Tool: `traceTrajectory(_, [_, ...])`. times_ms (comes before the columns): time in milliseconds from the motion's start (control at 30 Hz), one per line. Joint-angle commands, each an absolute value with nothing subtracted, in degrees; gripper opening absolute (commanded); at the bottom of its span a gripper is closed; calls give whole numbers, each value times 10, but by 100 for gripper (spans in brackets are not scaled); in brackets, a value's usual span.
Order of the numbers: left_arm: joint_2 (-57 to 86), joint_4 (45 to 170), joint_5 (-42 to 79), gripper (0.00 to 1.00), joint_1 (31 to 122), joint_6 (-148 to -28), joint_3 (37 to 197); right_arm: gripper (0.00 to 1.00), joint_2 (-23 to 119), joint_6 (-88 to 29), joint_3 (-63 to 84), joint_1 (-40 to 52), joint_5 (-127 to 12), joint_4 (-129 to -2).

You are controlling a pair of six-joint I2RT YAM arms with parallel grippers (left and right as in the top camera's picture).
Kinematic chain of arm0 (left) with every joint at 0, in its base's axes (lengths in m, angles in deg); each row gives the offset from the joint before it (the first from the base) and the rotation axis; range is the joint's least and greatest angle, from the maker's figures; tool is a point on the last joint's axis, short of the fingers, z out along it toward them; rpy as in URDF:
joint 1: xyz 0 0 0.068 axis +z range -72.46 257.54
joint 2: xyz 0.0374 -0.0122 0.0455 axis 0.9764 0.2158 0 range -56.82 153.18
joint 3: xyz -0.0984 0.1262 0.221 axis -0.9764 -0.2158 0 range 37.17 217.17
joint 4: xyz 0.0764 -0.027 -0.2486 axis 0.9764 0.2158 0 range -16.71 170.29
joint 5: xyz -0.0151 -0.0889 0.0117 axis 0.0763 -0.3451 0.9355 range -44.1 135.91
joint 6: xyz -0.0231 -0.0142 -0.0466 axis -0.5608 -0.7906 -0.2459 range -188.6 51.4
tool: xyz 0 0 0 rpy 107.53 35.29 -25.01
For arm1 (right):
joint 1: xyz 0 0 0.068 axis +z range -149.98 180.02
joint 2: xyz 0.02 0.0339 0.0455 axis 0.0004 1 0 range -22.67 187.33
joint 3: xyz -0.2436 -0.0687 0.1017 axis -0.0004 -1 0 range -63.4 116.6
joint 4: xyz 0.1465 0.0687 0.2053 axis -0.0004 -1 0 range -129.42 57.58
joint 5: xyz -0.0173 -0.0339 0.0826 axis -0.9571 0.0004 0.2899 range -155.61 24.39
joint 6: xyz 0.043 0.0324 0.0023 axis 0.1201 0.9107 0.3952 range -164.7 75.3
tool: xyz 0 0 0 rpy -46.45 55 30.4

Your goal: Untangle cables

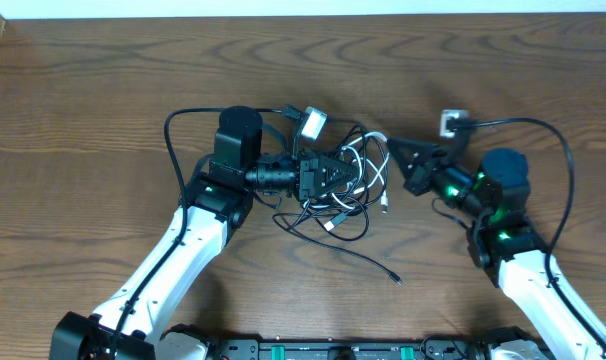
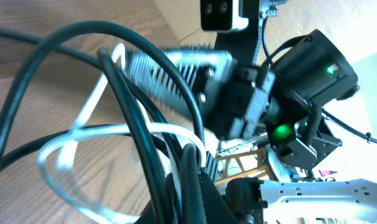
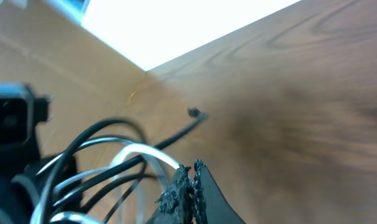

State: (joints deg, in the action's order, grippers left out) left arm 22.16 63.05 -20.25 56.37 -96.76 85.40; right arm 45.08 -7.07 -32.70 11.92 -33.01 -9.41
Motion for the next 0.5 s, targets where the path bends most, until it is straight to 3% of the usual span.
traceTrajectory(0, [217,637,-245,8,562,-935,854,1,436,-96,-322,72,-398,-95])
traceTrajectory(200, [217,688,-157,8,562,-921,852,1,387,-96,-322,-22,-398,-123])
traceTrajectory(467, [217,750,62,8,562,-924,852,1,324,-116,-322,-97,-398,-279])
